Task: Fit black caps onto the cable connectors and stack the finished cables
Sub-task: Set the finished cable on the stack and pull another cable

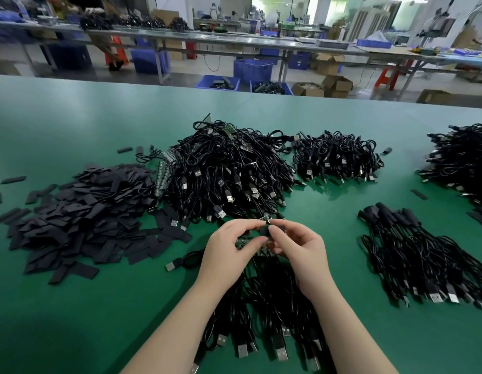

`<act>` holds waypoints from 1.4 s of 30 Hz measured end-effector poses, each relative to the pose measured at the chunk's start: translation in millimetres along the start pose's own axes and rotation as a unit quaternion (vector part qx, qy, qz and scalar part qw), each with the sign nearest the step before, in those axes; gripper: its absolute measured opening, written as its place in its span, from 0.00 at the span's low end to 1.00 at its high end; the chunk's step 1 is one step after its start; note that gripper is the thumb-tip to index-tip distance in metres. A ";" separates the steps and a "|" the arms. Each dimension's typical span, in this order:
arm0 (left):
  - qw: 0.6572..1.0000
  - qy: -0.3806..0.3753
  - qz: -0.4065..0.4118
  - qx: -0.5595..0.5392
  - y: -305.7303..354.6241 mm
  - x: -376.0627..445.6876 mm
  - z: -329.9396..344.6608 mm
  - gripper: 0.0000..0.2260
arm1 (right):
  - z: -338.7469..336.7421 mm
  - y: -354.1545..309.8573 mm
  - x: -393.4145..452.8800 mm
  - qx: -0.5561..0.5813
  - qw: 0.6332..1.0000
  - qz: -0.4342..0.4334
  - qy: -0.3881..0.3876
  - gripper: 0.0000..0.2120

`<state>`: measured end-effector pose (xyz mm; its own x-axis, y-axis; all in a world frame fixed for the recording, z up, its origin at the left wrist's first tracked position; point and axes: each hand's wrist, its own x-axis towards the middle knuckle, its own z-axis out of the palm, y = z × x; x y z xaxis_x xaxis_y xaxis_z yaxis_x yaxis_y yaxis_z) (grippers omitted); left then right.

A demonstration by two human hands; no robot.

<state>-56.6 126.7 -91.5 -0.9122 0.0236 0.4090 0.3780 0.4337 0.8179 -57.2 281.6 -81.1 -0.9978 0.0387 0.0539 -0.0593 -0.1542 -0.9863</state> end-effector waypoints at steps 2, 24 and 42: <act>1.000 0.001 -0.005 0.001 0.1 -0.1 0.0 0.15 | -1.0 -0.6 -0.1 0.003 1.000 0.004 -0.010 0.09; 0.999 0.005 -0.017 -0.044 0.2 -1.8 1.5 0.05 | -0.8 -4.8 -3.7 -0.036 0.999 -0.022 -0.030 0.11; 0.999 0.041 0.011 0.004 -2.3 -2.1 0.8 0.08 | -2.1 -0.6 -1.1 0.091 0.996 0.015 -0.008 0.05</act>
<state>-55.7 126.4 -94.6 -0.8877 -0.0416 0.4585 0.3955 0.4408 0.8057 -56.0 283.7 -80.9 -0.9995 0.0162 0.0287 -0.0325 -0.3309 -0.9431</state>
